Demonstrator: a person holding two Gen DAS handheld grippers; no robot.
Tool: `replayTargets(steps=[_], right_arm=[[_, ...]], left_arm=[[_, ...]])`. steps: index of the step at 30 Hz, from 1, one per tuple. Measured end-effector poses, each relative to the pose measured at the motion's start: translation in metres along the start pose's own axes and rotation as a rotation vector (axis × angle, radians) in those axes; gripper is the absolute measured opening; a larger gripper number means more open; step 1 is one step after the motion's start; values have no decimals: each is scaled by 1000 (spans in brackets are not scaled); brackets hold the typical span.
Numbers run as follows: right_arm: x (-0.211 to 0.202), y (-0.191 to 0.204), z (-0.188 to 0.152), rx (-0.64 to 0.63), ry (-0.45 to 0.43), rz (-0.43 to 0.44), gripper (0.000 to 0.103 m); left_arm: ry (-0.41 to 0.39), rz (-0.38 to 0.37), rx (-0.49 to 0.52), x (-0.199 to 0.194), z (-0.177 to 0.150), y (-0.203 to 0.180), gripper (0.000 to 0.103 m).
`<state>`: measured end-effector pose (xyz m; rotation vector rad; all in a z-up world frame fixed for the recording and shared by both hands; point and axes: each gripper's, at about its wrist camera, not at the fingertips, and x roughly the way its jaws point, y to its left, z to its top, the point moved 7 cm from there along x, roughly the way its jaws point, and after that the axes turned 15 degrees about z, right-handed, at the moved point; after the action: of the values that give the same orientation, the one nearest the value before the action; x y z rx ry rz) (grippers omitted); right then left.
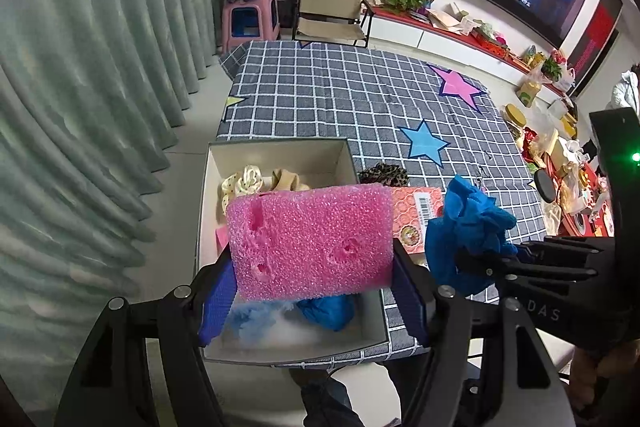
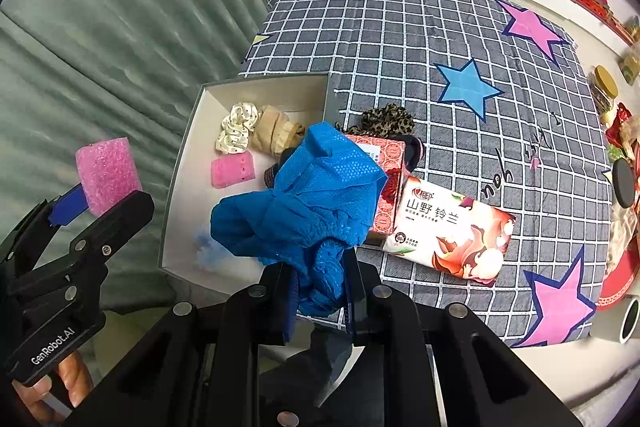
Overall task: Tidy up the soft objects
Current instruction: 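Carry the pink foam block and blue cloth over the white box with both tools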
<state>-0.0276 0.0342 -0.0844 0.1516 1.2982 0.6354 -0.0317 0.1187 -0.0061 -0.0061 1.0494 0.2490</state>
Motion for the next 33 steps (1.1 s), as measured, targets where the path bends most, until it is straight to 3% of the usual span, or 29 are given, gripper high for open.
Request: replayTargets(steps=[7,12,19,33], right_arm=[[9,14,5,-45,24,5,18],[28,27,2,-90,87,19,18],[48,52,3,-183,150,44,18],[73,66,17,-225,203,30,18]], left_arm=[[53,41,-69,17,-16,27,73],[137,72,-117,38,-38,44,73],[189,100,-111,56,-52,50,73],[251,91,-91,77,-59,45,74]])
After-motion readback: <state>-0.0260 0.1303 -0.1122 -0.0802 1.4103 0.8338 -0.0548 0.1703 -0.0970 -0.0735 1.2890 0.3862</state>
